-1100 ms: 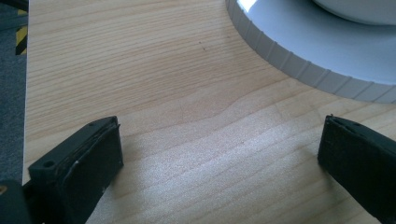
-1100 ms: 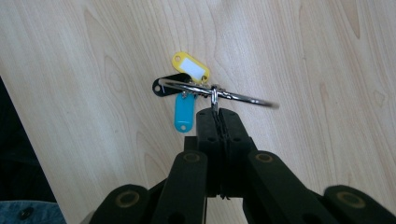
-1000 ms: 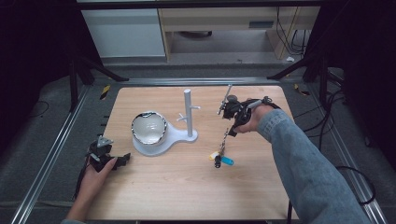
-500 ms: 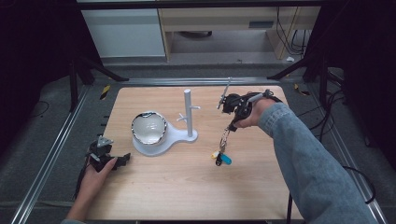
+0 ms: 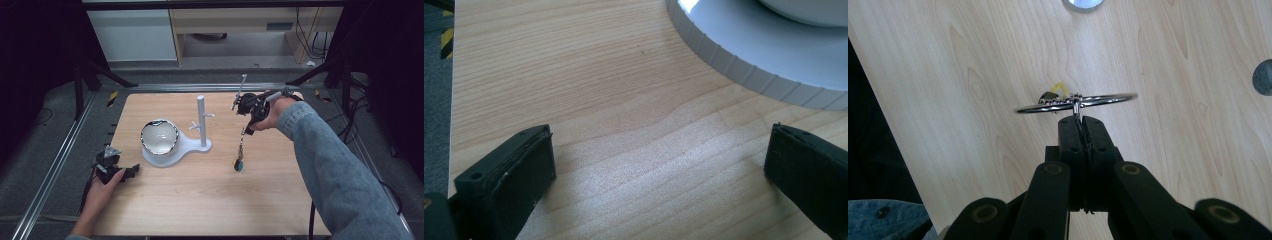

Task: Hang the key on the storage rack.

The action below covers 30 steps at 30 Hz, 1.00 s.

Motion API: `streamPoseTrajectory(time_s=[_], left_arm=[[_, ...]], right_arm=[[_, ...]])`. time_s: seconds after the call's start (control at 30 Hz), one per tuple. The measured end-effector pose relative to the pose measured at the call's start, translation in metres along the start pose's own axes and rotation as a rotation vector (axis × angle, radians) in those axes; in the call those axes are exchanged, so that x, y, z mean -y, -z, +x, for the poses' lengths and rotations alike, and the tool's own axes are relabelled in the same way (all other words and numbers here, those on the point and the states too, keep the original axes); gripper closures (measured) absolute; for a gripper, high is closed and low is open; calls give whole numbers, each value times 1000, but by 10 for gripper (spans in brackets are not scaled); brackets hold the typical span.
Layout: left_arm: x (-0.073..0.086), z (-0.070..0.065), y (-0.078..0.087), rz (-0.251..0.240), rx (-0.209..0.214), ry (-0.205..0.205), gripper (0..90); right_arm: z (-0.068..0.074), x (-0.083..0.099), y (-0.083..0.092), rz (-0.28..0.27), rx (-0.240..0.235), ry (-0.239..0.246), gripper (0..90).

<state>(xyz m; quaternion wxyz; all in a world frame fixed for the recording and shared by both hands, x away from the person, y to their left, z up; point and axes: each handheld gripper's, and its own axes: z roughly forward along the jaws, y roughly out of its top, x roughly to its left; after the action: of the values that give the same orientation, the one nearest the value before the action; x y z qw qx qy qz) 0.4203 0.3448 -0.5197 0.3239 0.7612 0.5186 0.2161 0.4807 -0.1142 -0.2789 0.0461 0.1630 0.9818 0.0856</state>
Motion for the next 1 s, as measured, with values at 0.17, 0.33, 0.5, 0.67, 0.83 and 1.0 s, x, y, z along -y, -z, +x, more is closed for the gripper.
streamPoseTrajectory(time_s=[0.17,0.33,0.5,0.67,0.83,1.0], left_arm=[[0,0,0,0,0,0,0],[0,0,0,0,0,0,0],[0,0,0,0,0,0,0],[0,0,0,0,0,0,0],[0,0,0,0,0,0,0],[0,0,0,0,0,0,0]], right_arm=[[1,-4,4,4,4,3,885],[1,-8,9,3,8,8,885],[1,-11,15,1,17,13,885],[0,-15,19,-3,24,8,885],[-1,-19,22,0,29,10,885],[-1,-27,27,-5,33,14,885]])
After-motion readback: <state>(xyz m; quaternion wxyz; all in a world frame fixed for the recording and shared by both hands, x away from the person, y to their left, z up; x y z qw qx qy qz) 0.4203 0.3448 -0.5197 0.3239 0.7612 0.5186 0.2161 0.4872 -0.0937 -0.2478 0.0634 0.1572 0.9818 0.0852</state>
